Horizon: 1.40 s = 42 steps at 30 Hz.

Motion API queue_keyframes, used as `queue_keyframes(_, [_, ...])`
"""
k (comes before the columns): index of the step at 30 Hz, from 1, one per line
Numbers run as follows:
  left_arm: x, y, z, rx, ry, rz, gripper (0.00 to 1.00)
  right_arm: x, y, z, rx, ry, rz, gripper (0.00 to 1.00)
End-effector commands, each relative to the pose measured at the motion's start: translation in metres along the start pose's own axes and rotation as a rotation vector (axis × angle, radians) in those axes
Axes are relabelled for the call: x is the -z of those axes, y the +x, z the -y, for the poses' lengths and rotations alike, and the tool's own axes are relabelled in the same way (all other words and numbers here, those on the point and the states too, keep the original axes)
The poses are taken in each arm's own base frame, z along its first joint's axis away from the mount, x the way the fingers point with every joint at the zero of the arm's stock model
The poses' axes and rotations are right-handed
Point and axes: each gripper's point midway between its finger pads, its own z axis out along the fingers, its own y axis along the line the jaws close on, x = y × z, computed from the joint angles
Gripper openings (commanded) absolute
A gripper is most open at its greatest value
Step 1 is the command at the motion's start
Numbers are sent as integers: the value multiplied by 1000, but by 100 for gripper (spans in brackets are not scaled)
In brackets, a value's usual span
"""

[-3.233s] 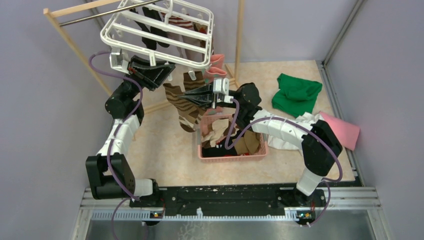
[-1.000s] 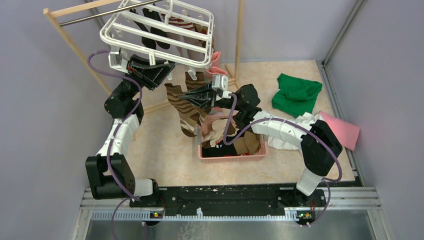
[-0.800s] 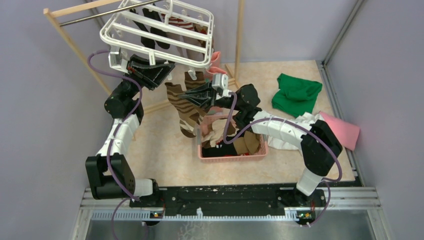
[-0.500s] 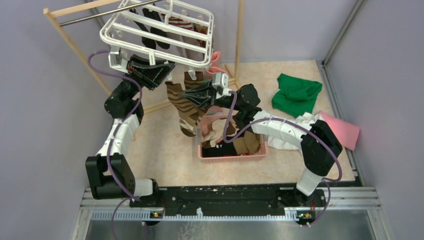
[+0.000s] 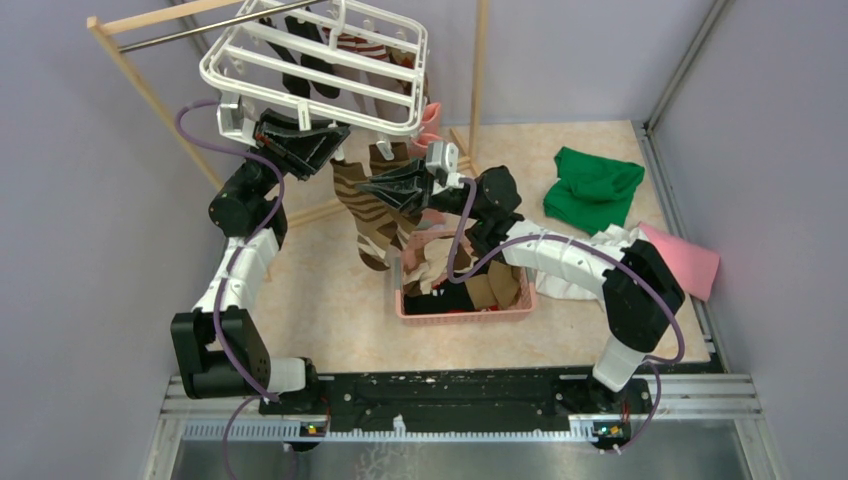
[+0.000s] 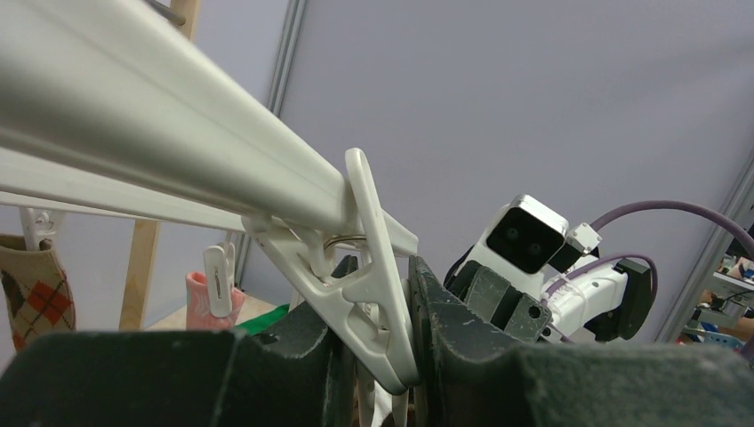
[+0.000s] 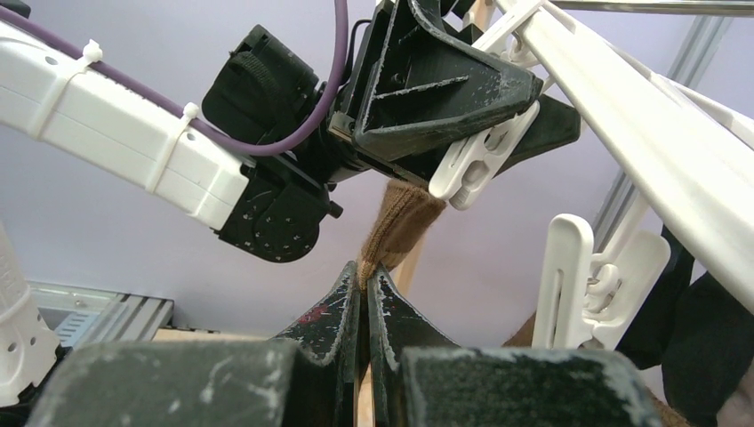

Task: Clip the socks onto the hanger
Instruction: Clamp the sock onto the hanger.

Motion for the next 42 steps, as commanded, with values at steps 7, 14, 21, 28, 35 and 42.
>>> queue_keyframes(7, [-1, -10, 66, -282, 233, 35, 1, -7, -36, 6, 52, -3, 81, 0])
queue_keyframes(14, [0, -8, 64, -277, 230, 30, 1, -8, -42, 7, 44, 4, 95, 0])
queue_keyframes(21, [0, -6, 61, -274, 226, 29, 1, -9, -49, 7, 48, -1, 108, 0])
queue_keyframes(28, [0, -5, 61, -275, 225, 25, 1, -10, -50, 11, 28, 21, 110, 0])
queue_keyframes(35, [1, -4, 60, -274, 224, 23, 1, -14, -57, 11, 7, 12, 127, 0])
queue_keyframes(42, [1, -3, 58, -273, 221, 21, 1, -15, -59, 12, 8, 15, 131, 0])
